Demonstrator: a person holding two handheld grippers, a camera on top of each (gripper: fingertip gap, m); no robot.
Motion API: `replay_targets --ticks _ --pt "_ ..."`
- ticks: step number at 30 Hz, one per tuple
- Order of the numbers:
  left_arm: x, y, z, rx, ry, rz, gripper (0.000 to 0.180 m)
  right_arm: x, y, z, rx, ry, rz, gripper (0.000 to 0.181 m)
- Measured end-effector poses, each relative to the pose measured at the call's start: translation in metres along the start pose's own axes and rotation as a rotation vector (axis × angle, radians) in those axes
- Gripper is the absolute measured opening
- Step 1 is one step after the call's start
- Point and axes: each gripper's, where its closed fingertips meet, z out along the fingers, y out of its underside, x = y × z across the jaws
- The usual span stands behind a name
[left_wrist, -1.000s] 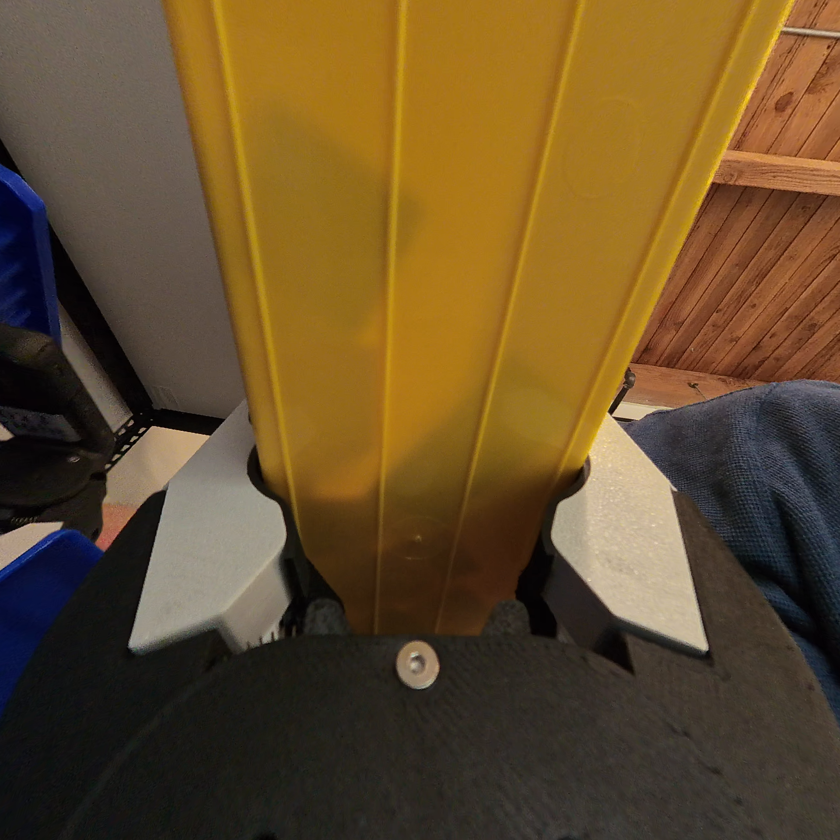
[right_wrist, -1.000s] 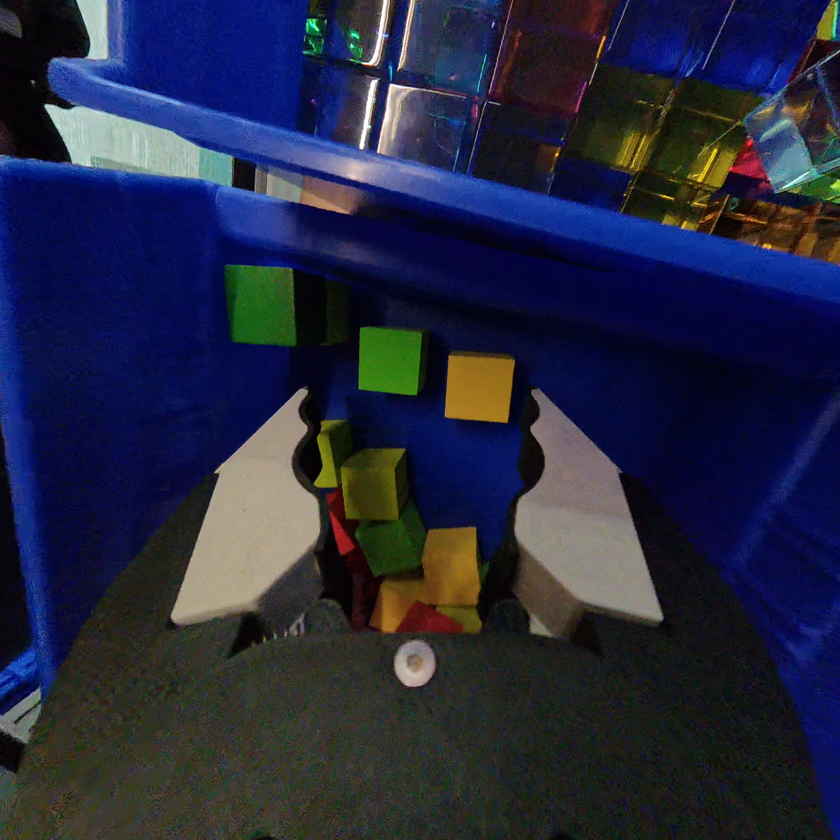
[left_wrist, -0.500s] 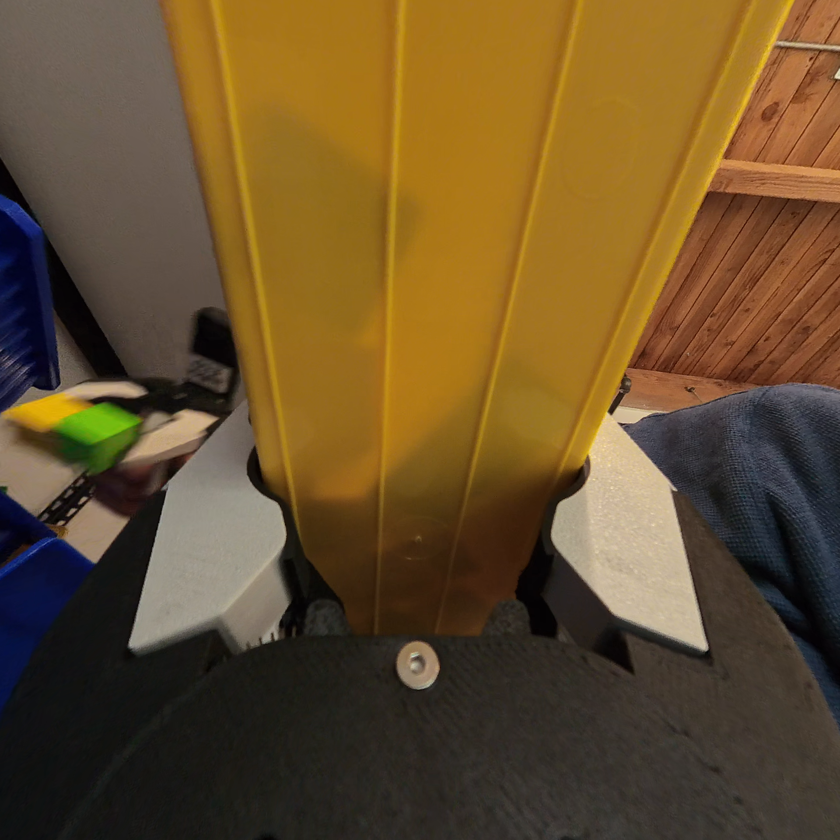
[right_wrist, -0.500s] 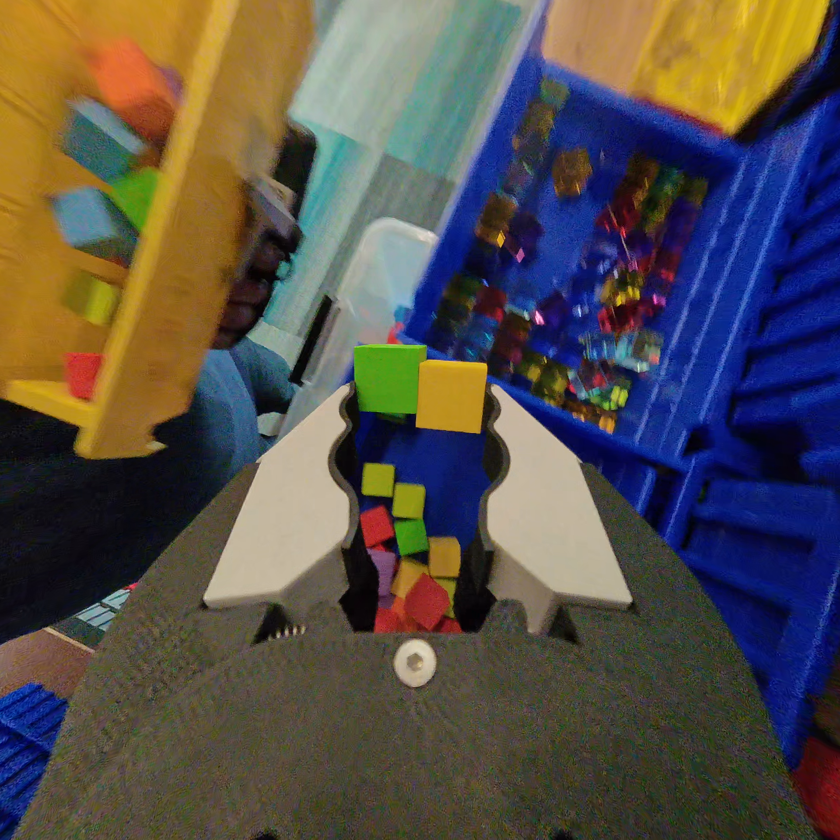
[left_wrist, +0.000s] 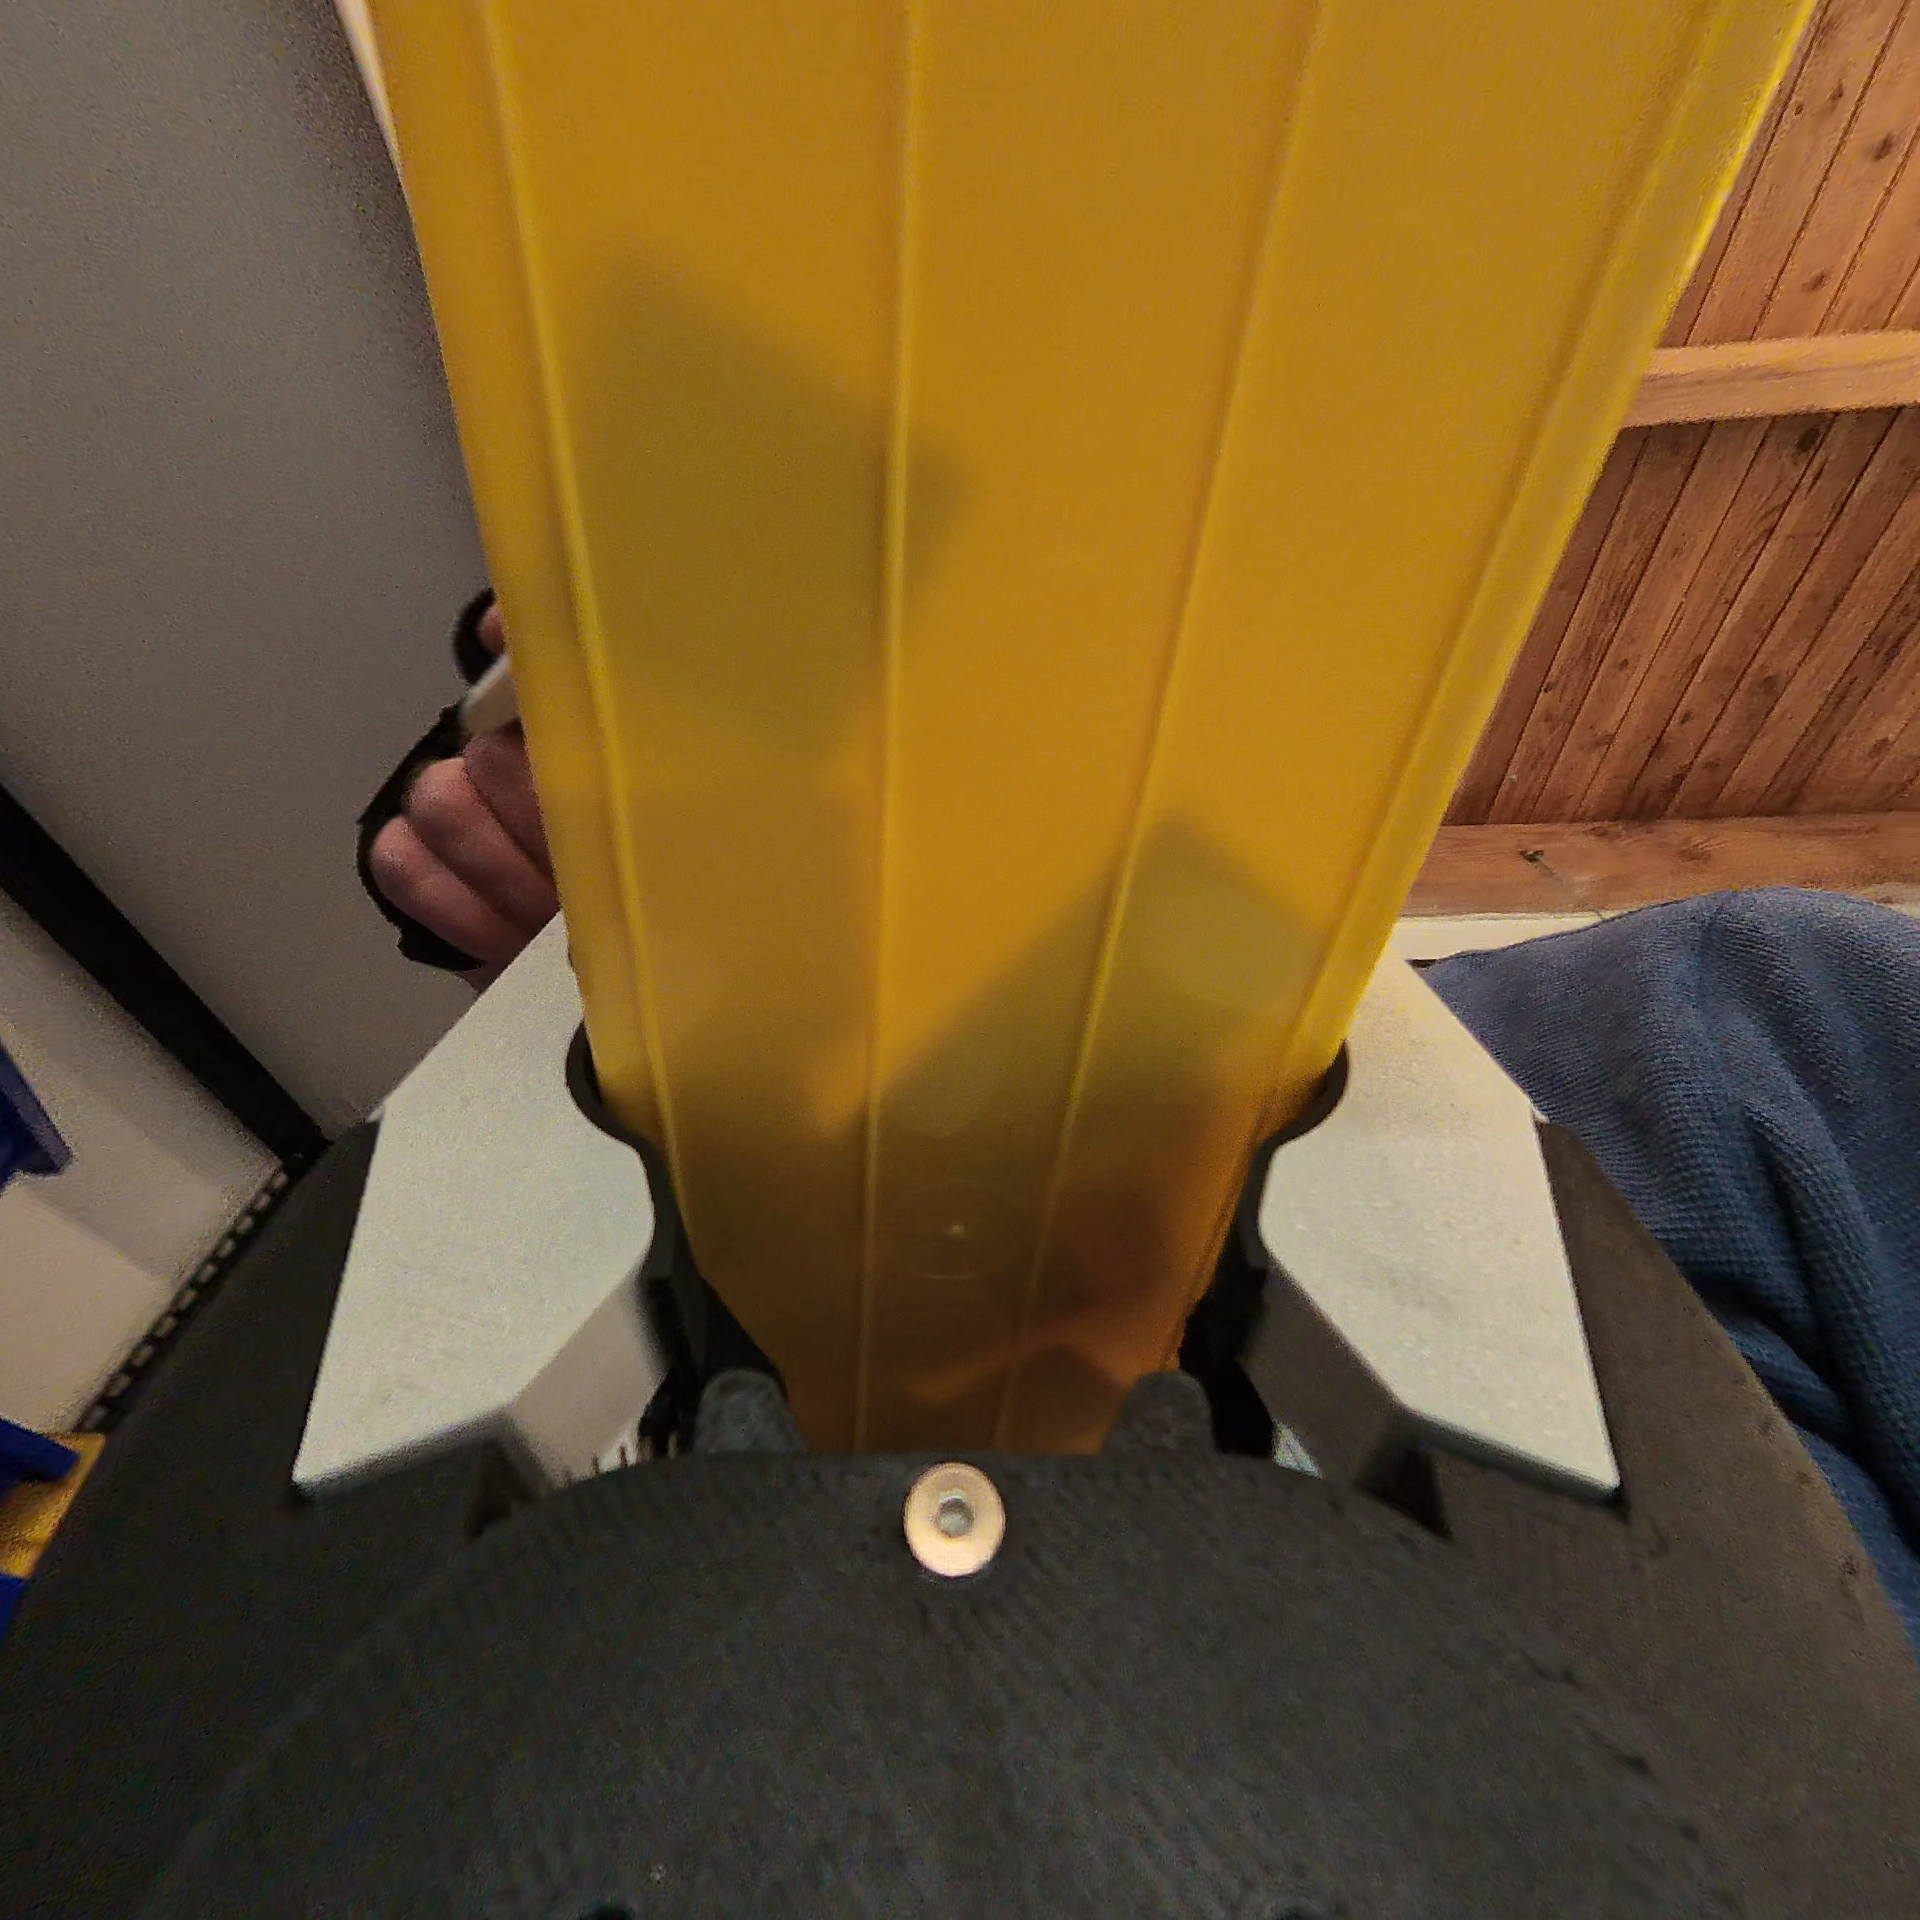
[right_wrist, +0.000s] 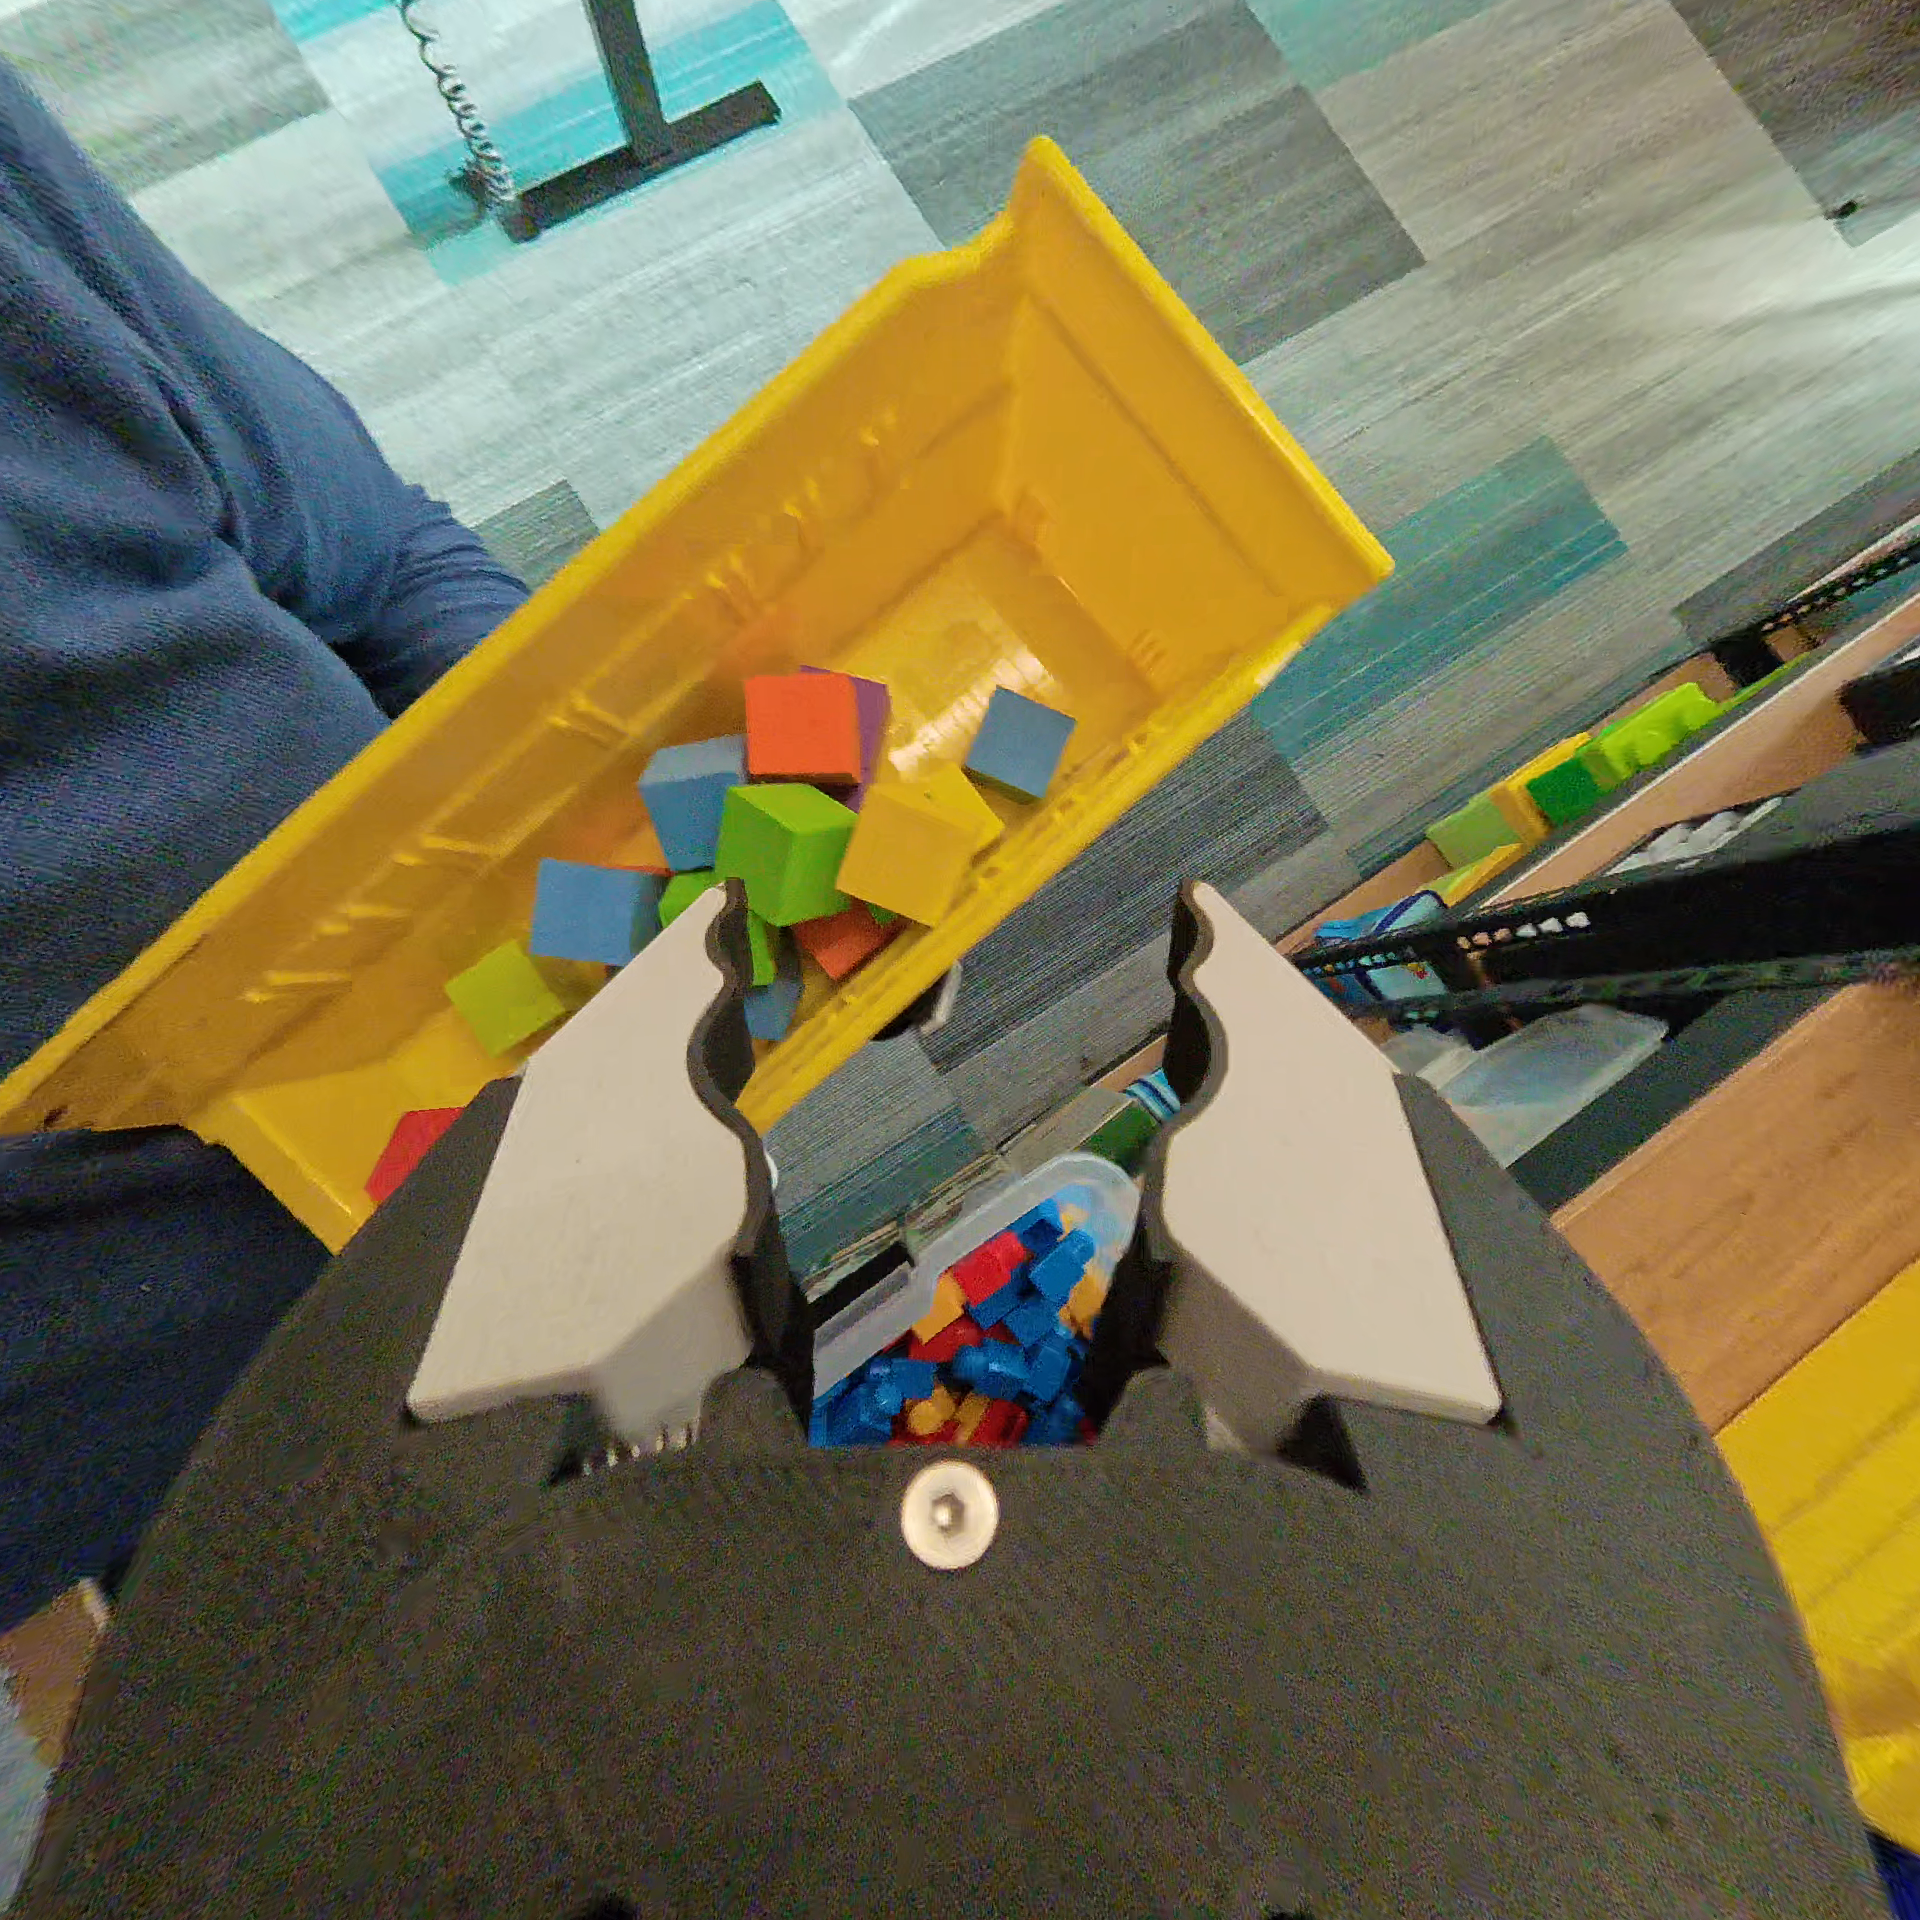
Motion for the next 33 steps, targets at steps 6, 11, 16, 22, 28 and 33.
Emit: replay_targets --ticks 6,11,16,22,28,33 --pt "0.123 -0.111 -0.02 -0.026 -0.081 0.178 0.125 0.03 -0.102 0.095 0.037 -0.042 0.019 0.084" --pt "0.216 -0.201 -0.038 -0.062 -0.164 0.373 0.125 0.028 -0.173 0.206 0.11 -0.217 -0.004 0.059" --pt "0.278 -0.296 -0.081 -0.029 -0.229 0.521 0.124 0.066 -0.241 0.3 0.2 -0.371 0.033 0.041" --pt "0.331 -0.434 -0.137 0.003 -0.266 0.653 0.123 0.143 -0.321 0.41 0.2 -0.593 -0.007 0.033" --pt "0.379 -0.623 -0.159 0.017 -0.323 0.845 0.123 0.271 -0.449 0.509 0.302 -0.757 -0.052 0.035" --pt "0.425 -0.768 -0.168 -0.001 -0.384 0.998 0.123 0.357 -0.555 0.605 0.277 -0.847 -0.134 0.054"
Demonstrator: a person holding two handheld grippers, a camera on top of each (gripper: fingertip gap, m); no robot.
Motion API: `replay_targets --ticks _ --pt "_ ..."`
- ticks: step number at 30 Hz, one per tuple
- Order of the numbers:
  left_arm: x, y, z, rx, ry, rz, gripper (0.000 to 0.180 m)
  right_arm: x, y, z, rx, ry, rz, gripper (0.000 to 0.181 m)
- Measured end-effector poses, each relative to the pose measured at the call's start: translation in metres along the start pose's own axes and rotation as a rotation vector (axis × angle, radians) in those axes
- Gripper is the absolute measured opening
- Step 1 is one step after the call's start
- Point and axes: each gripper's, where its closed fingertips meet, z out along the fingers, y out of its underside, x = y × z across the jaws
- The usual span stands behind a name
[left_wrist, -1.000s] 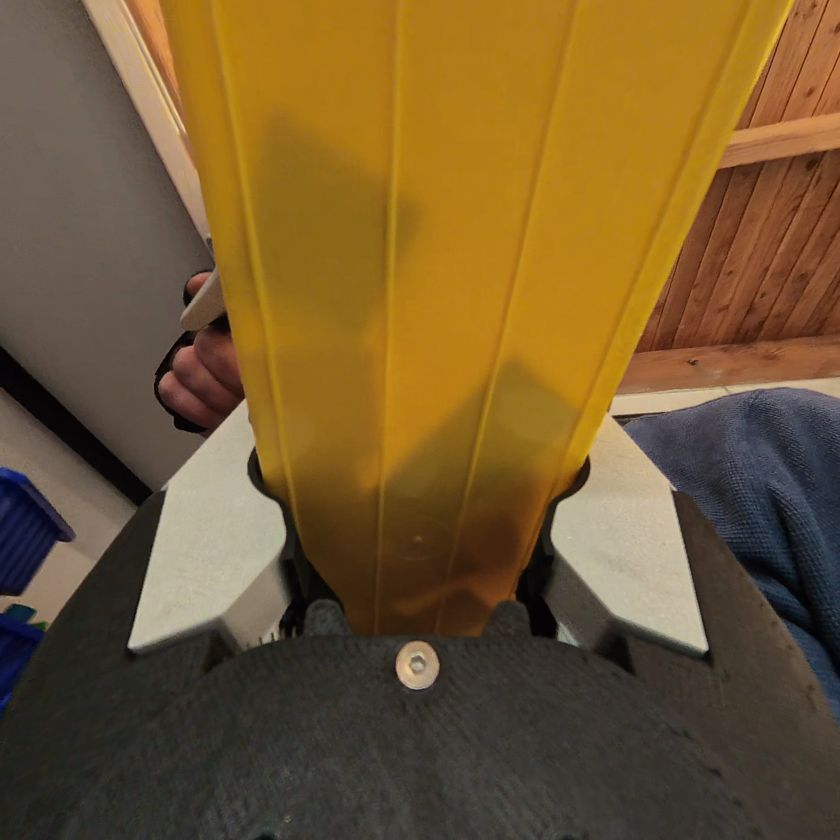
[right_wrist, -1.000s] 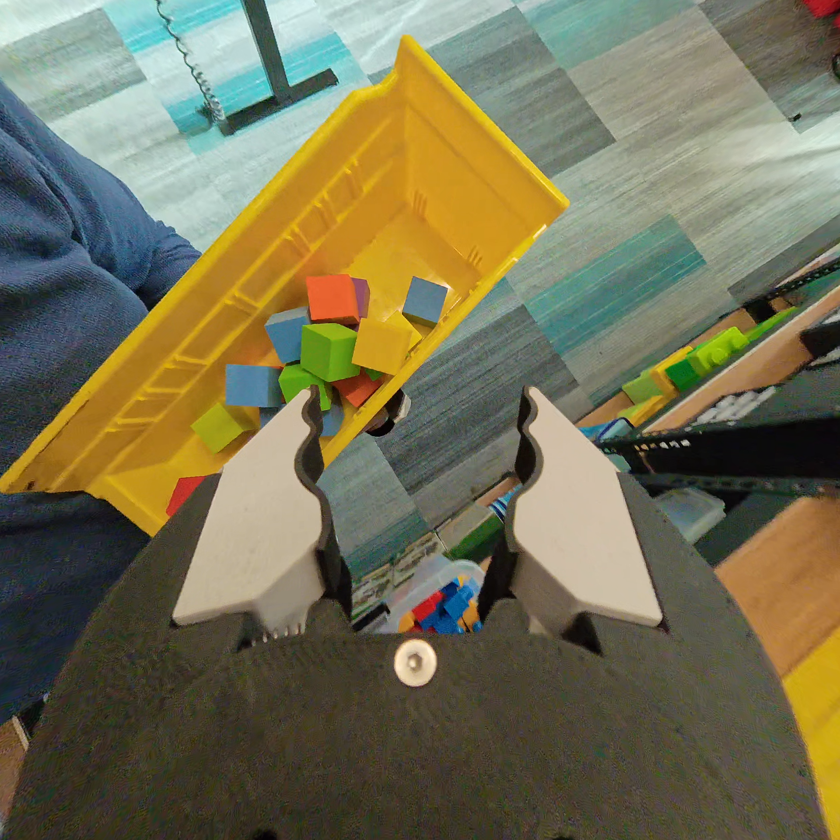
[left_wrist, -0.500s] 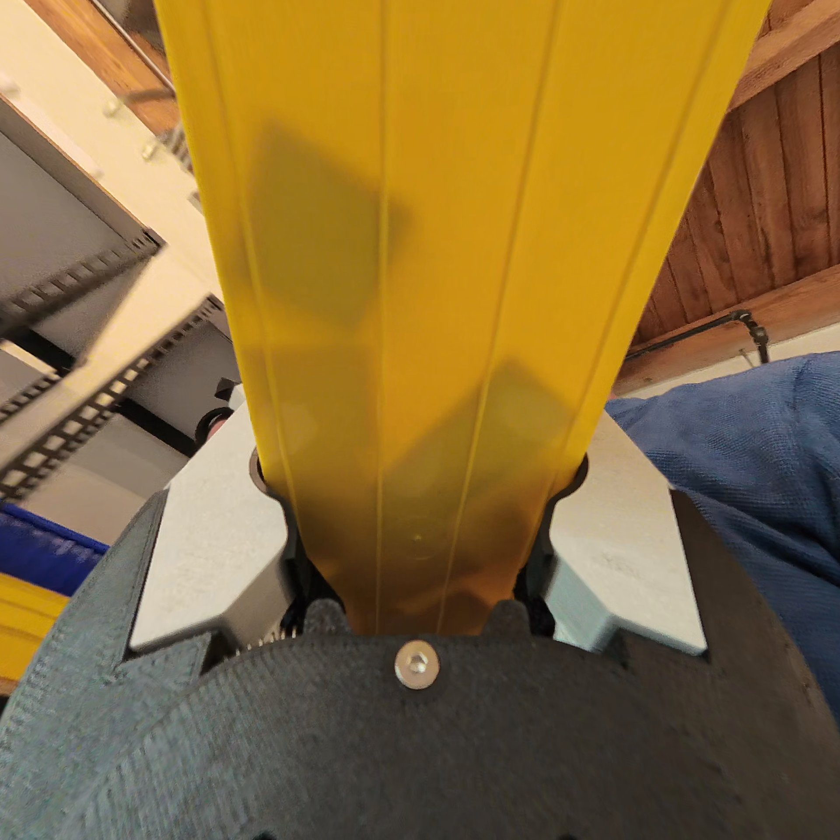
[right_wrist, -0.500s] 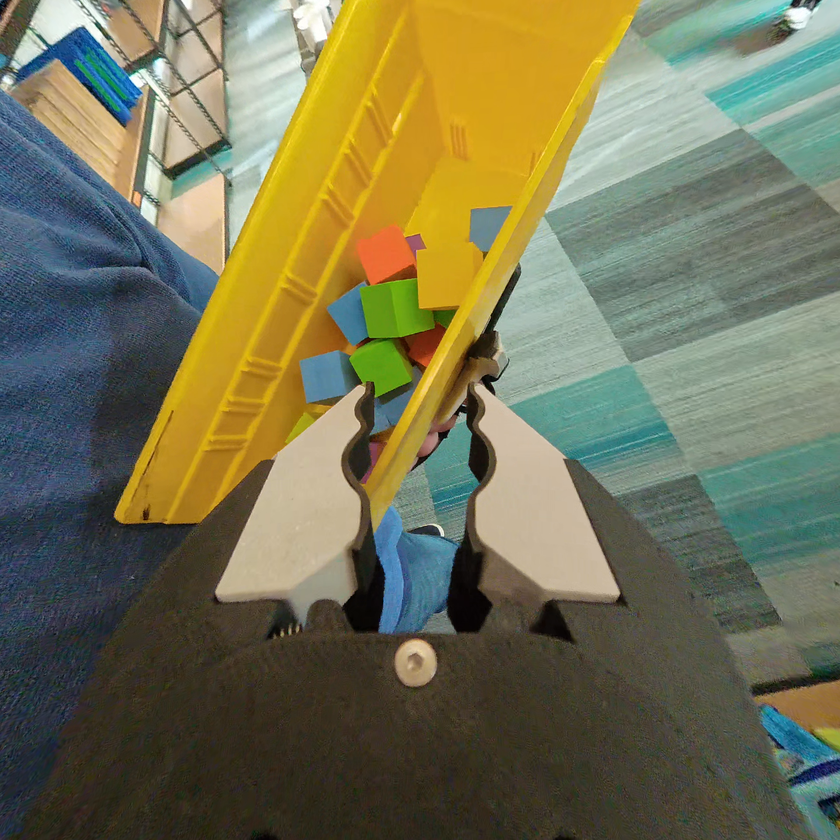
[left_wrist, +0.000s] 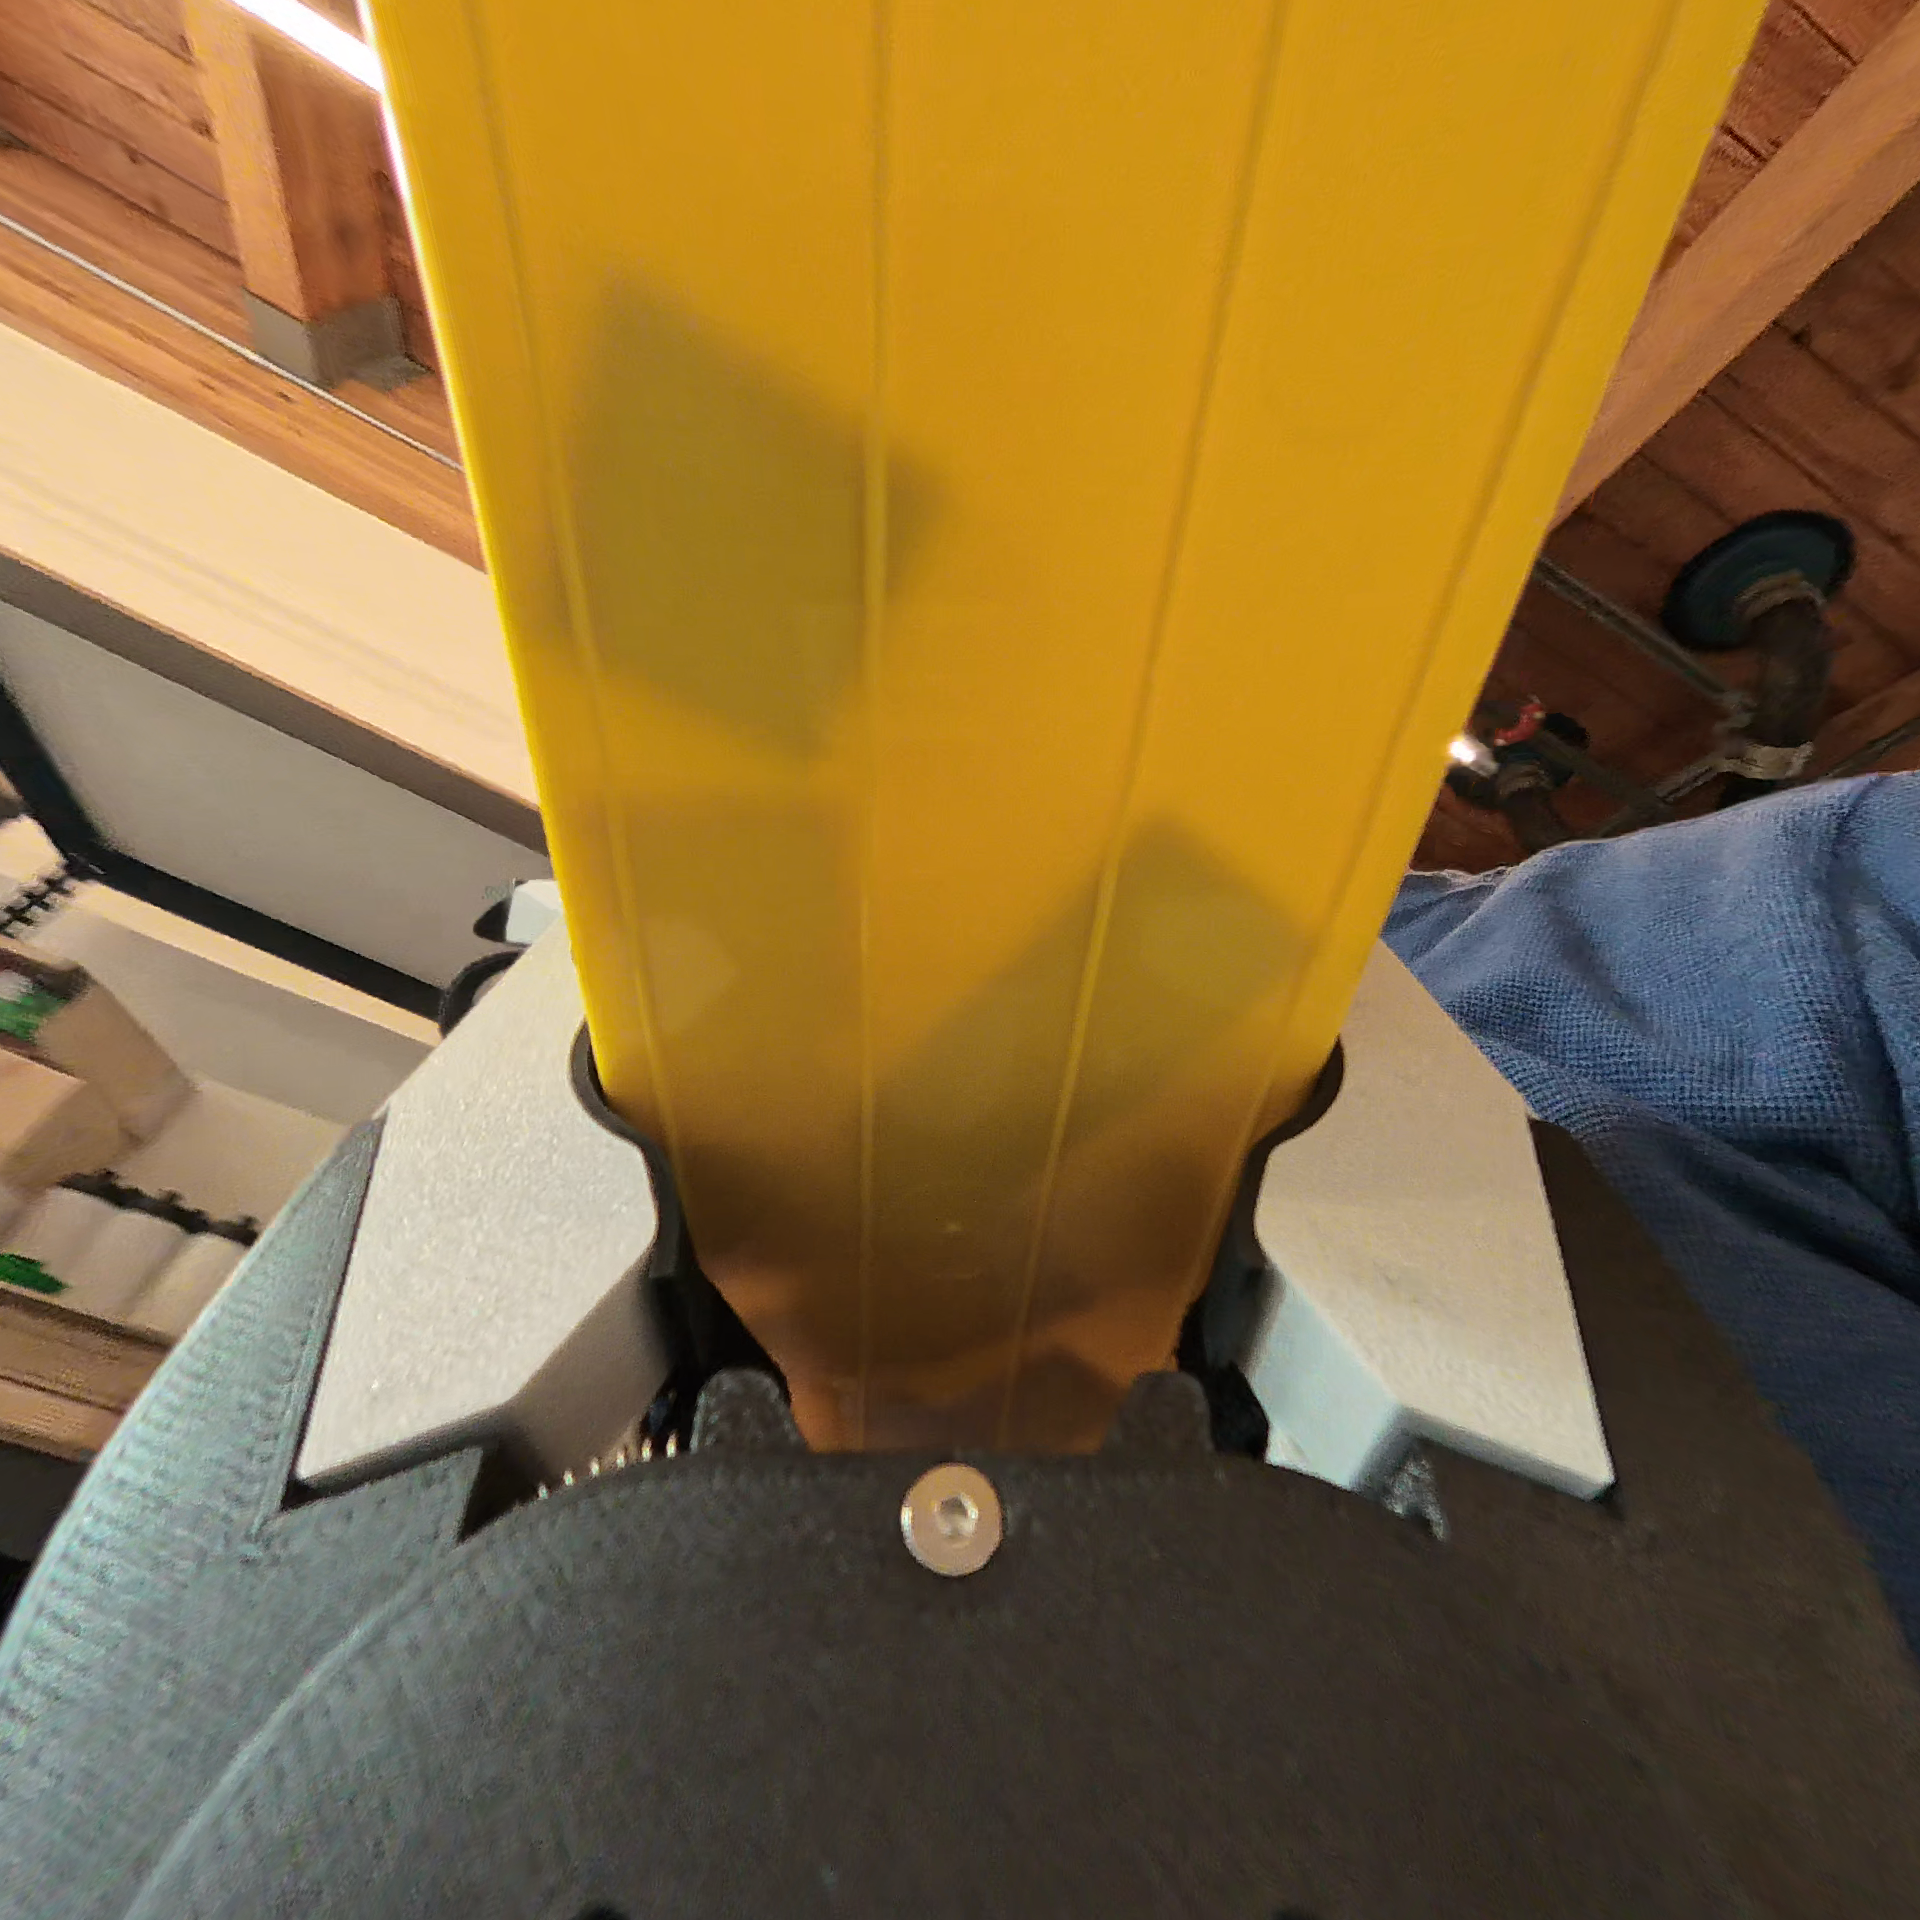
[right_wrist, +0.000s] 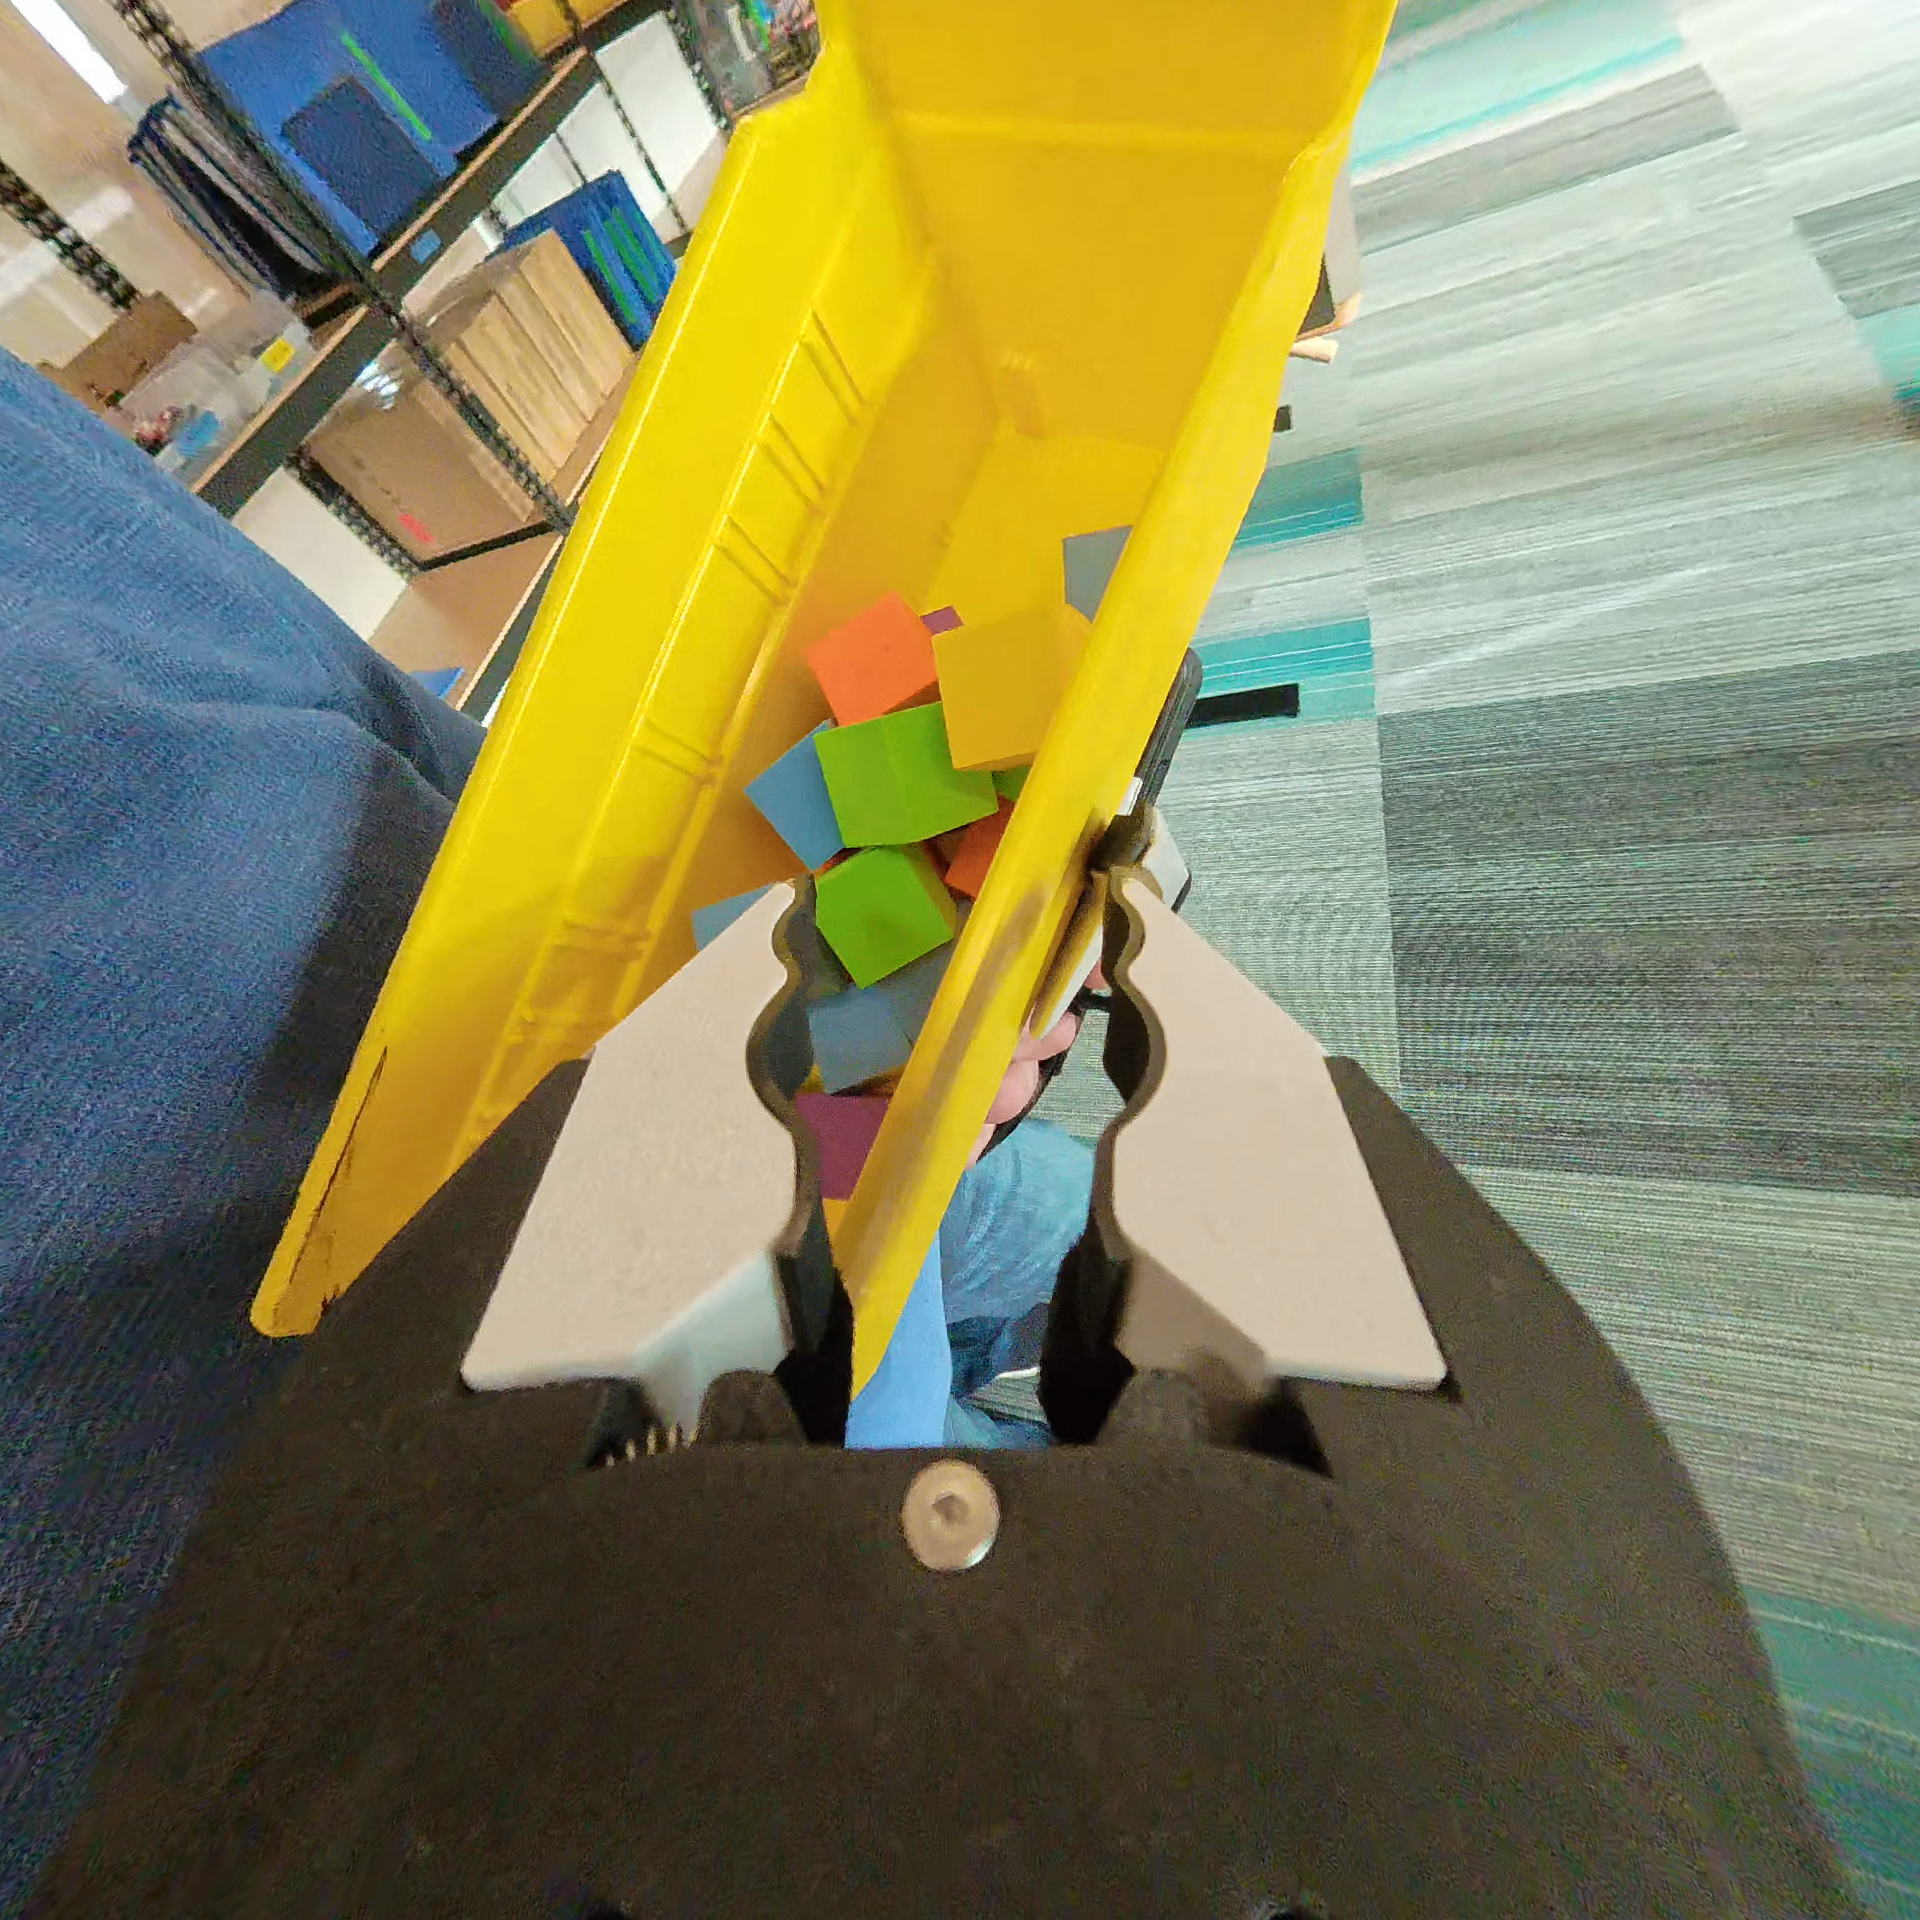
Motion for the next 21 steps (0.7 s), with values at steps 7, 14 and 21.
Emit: replay_targets --ticks 7,14,21 --pt "-0.157 -0.194 -0.059 0.027 -0.072 0.121 0.123 0.241 -0.074 0.059 -0.081 -0.019 -0.045 0.03" --pt "-0.356 -0.416 -0.083 -0.036 -0.093 0.001 0.125 0.516 -0.195 0.071 0.002 0.11 0.07 0.015" --pt "-0.547 -0.601 -0.095 -0.073 -0.067 -0.124 0.126 0.758 -0.299 0.06 0.072 0.176 0.11 0.022"
